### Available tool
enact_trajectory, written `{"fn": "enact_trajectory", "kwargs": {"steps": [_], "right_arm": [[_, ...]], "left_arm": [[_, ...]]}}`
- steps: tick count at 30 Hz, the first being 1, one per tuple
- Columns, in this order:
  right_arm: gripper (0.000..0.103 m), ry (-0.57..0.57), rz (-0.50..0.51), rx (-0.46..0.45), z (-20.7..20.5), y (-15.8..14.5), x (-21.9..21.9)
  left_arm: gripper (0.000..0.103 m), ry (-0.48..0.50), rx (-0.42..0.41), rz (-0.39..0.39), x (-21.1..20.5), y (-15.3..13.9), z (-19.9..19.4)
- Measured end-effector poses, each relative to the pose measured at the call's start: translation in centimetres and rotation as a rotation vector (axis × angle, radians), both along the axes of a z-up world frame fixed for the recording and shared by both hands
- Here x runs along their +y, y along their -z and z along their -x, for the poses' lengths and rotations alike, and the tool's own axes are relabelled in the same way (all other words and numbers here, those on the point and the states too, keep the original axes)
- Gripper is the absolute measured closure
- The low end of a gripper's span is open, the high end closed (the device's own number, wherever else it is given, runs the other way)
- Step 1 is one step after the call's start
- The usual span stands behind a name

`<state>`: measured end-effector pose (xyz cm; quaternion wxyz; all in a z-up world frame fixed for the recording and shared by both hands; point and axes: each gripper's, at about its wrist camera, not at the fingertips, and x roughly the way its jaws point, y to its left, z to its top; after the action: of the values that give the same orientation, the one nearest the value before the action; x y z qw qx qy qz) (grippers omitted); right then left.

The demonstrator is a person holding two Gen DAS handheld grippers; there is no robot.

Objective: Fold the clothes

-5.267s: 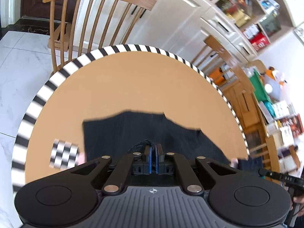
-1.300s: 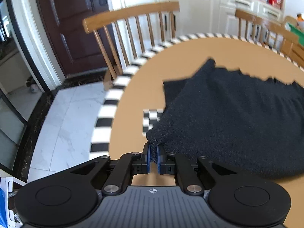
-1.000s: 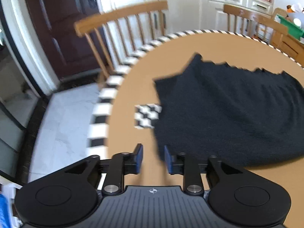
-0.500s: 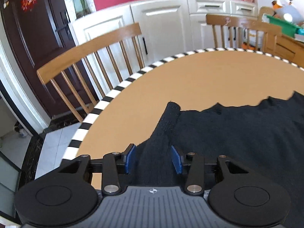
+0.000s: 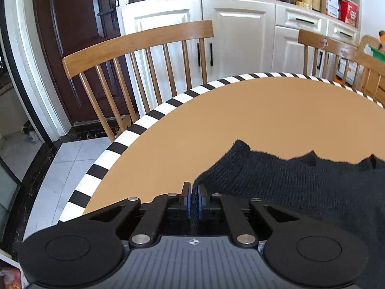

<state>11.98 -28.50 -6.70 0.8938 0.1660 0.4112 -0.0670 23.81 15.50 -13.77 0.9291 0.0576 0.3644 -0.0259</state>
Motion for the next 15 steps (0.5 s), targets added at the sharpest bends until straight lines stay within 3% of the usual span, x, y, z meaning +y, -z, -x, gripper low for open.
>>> {"fn": "enact_trajectory", "kwargs": {"steps": [2,3,4,8,10,12,15], "right_arm": [[0.096,-0.009,0.007,-0.005,0.2,-0.1,0.0],[0.086,-0.019,0.013,-0.002,0.2,-0.1,0.0],[0.078,-0.029,0.013,-0.002,0.1,-0.1,0.1],[0.072,-0.050,0.000,-0.033,-0.4,-0.7,0.2],[0.060,-0.060,-0.003,-0.050,-1.1,-1.1,0.3],[0.060,-0.075,-0.007,-0.064,-2.0,-1.5,0.5],[0.060,-0.115,0.010,-0.047,-3.6,-1.2,0.9]], "left_arm": [[0.083,-0.002,-0.002,0.010,0.3,-0.2,-0.1],[0.071,0.000,0.001,0.011,0.5,-0.2,-0.1],[0.067,0.001,0.004,0.013,0.6,-0.3,-0.1],[0.050,0.057,0.009,0.037,0.7,-0.9,0.0],[0.043,0.091,-0.007,0.049,0.3,-1.4,-0.2],[0.033,0.120,-0.021,0.051,-0.3,-1.8,-0.6],[0.030,0.177,-0.012,0.025,-1.9,-1.6,-1.7]]}}
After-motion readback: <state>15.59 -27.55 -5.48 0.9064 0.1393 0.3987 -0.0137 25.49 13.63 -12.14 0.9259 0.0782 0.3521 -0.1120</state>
